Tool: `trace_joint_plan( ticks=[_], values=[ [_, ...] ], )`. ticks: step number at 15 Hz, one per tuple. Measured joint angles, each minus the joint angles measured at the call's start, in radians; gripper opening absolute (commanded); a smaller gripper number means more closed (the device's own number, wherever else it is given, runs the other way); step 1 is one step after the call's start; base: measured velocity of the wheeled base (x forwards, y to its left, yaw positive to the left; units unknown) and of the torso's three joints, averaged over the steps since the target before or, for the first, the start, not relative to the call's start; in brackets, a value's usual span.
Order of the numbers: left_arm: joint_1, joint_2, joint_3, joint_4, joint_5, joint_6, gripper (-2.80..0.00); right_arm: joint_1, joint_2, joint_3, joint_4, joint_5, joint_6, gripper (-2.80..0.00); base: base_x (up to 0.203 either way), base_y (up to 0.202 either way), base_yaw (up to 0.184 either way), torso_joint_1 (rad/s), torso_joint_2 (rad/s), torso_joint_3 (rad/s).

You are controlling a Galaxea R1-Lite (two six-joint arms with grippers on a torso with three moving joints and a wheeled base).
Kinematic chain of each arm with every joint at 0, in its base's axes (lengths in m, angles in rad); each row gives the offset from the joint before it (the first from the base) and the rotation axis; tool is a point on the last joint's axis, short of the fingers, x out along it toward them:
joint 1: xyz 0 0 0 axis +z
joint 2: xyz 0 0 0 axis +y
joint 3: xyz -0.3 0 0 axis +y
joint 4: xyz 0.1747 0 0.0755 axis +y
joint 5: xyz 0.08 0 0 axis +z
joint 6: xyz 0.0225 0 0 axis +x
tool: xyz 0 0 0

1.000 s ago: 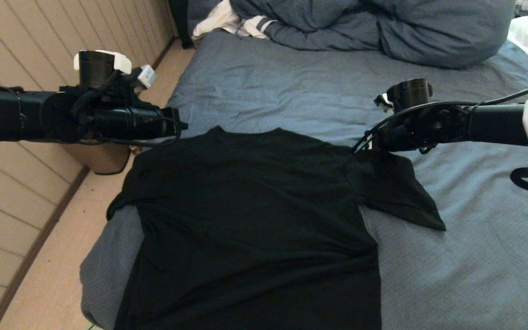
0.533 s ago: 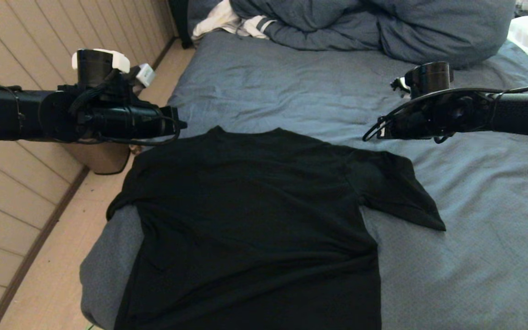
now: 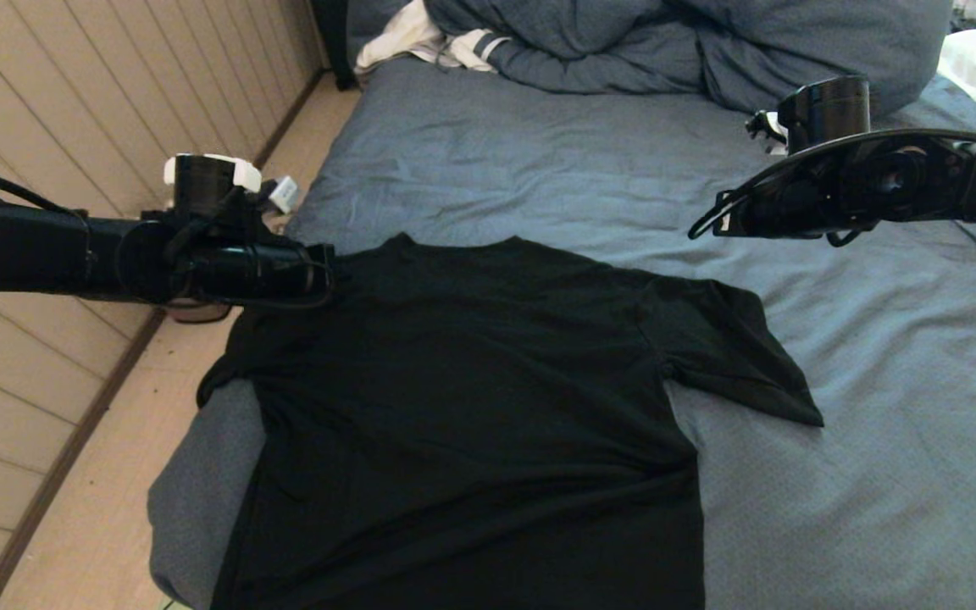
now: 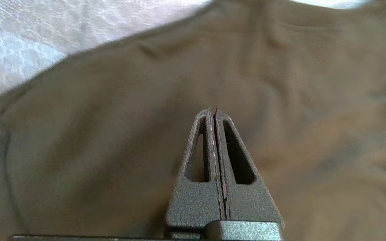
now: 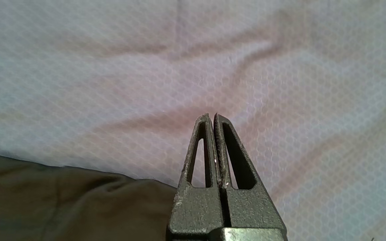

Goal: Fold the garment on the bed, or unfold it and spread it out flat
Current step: Fold the black T-shirt

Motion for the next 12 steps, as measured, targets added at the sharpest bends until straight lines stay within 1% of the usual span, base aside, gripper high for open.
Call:
trace_joint_plan(
  ticks=[2, 5, 10, 12],
  values=[
    [-0.001, 0.043, 0.000, -0.061, 0.003, 0.001, -2.80, 0.007, -0.004, -0.002, 0.000, 0.002, 0.000, -2.80, 0.000, 0.000, 0.000, 0.000, 0.00, 0.000],
    [-0.002, 0.104, -0.064, -0.065, 0.027, 0.002, -2.80, 0.012, -0.005, -0.004, -0.007, 0.006, -0.001, -2.80, 0.000, 0.000, 0.000, 0.000, 0.00, 0.000],
    [0.031, 0.225, -0.290, -0.060, 0.145, 0.000, -2.80, 0.037, -0.027, 0.018, -0.007, 0.008, 0.005, -2.80, 0.000, 0.000, 0.000, 0.000, 0.00, 0.000],
    [0.049, 0.273, -0.363, -0.045, 0.161, -0.003, -2.80, 0.047, -0.034, 0.020, -0.007, 0.008, 0.006, -2.80, 0.000, 0.000, 0.000, 0.000, 0.00, 0.000]
  ],
)
